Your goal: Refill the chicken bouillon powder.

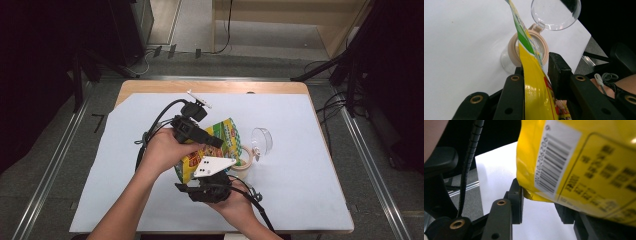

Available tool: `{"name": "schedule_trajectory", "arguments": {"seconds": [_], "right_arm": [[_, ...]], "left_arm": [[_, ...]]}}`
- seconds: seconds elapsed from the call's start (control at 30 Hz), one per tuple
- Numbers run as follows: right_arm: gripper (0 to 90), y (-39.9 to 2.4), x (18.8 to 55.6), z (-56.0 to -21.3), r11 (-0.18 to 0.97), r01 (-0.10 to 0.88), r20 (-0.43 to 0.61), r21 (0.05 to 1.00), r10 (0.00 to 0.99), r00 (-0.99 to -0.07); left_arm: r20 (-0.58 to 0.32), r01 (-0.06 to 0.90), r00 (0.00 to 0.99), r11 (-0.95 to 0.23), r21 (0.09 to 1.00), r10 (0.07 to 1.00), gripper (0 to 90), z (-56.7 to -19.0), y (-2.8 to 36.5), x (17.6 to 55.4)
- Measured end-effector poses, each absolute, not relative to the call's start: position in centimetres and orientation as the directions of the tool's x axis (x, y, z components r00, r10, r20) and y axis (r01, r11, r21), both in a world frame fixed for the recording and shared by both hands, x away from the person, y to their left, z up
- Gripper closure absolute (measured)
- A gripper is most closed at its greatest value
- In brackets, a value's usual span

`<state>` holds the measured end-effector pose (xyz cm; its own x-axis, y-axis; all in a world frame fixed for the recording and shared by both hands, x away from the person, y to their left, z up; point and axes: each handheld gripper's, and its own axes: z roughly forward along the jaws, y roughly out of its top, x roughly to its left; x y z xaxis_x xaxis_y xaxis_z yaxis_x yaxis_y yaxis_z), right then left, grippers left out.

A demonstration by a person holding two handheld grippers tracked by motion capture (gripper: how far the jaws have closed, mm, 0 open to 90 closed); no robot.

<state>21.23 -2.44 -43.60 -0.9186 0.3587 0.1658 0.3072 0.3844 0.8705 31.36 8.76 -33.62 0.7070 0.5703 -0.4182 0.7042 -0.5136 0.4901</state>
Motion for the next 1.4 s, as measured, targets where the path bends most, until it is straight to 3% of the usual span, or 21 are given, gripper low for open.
{"name": "schedule_trajectory", "arguments": {"seconds": [0.4, 0.83, 1.4], "right_arm": [[64.6, -2.8, 20.8, -43.5, 0.346, 0.309, 0.177, 0.886, 0.364, -0.915], [64.9, -2.3, 21.4, -43.3, 0.362, 0.302, 0.161, 0.882, 0.371, -0.915], [65.0, -2.5, 22.9, -43.1, 0.313, 0.396, 0.248, 0.863, 0.421, -0.873]], "left_arm": [[-0.411, 0.681, 0.728, -0.51, 0.526, 0.549, 66.8, -33.1, 8.5, 30.6], [-0.415, 0.691, 0.719, -0.51, 0.512, 0.557, 76.7, -33.0, 9.0, 31.8], [-0.421, 0.692, 0.72, -0.527, 0.493, 0.552, 73.0, -32.9, 7.8, 33.6]]}}
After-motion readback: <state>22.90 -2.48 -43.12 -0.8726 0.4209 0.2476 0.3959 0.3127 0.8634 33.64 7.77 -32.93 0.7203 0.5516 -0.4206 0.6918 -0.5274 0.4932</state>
